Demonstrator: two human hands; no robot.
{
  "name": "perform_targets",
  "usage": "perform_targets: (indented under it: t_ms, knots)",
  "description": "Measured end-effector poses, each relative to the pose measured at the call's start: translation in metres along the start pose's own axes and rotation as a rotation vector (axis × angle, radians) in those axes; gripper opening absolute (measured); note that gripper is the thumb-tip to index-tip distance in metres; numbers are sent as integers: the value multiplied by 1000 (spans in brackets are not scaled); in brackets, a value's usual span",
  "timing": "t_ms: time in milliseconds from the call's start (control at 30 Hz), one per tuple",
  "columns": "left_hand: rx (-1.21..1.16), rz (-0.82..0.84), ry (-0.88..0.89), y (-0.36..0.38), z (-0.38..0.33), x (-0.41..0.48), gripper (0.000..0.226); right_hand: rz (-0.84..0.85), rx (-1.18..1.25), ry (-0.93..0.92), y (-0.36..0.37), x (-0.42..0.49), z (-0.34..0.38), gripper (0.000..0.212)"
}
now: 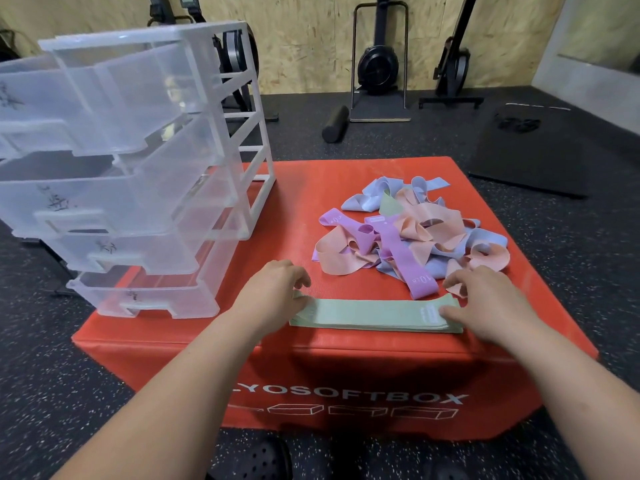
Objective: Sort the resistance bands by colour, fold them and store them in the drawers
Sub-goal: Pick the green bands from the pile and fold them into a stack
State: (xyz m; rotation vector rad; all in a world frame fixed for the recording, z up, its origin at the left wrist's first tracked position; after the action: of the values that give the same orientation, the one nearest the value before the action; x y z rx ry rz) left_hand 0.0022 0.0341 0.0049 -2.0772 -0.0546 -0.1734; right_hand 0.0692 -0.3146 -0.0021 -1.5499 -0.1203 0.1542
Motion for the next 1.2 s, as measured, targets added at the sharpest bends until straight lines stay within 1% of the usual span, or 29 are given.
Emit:
perform_targets:
  t_ms: [67,100,200,267,467,533,633,767,867,900,967,1033,1100,1200]
  knots:
    - [-4,5,39,-5,0,1,30,-2,59,-65,-5,0,-1,50]
    - [-13,32,54,-6,1,0,37,6,90,-118,-8,-1,-1,53]
    - [-23,221,53,0,3,-5,68,128,98,-289,-6,-8,4,69]
    - [-18,293,24,6,5,-9,78,176,36,-340,1,-9,6,75]
    - [27,265,27,9,1,-6,63,114,-8,-365,7,2,5,65]
    - [34,272,22,9,0,-6,62,114,5,-368,9,3,3,64]
    - [42,278,13,10,0,-6,70,119,29,-373,11,4,3,67]
    - [58,273,30,14,2,-5,74,113,10,-377,14,6,4,67]
    - [15,273,58,13,2,-1,84,134,41,-369,10,5,1,72]
    - [-5,261,76,11,1,1,86,135,66,-360,5,6,-1,71]
    - [-62,209,102,5,-2,8,82,106,165,-321,-8,10,-6,62]
    - [-114,150,117,-1,-6,16,77,29,232,-273,-21,18,-12,51]
    - [-138,87,134,-3,-13,27,74,-47,241,-235,-30,27,-14,45]
    - [-158,4,145,0,-24,43,69,-96,246,-205,-32,41,-6,42]
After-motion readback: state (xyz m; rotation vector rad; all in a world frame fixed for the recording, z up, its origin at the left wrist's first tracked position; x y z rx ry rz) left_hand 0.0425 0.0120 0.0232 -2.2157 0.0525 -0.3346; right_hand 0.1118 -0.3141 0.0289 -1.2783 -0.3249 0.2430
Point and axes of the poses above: each hand's wrist, its own x-axis towards the middle knuckle, its own y-axis out of the palm, z = x × y, the point moved 7 cm from there along x, towards the middle knuckle, and after that the axes turned 12 degrees about -x, right-handed, at the moved point
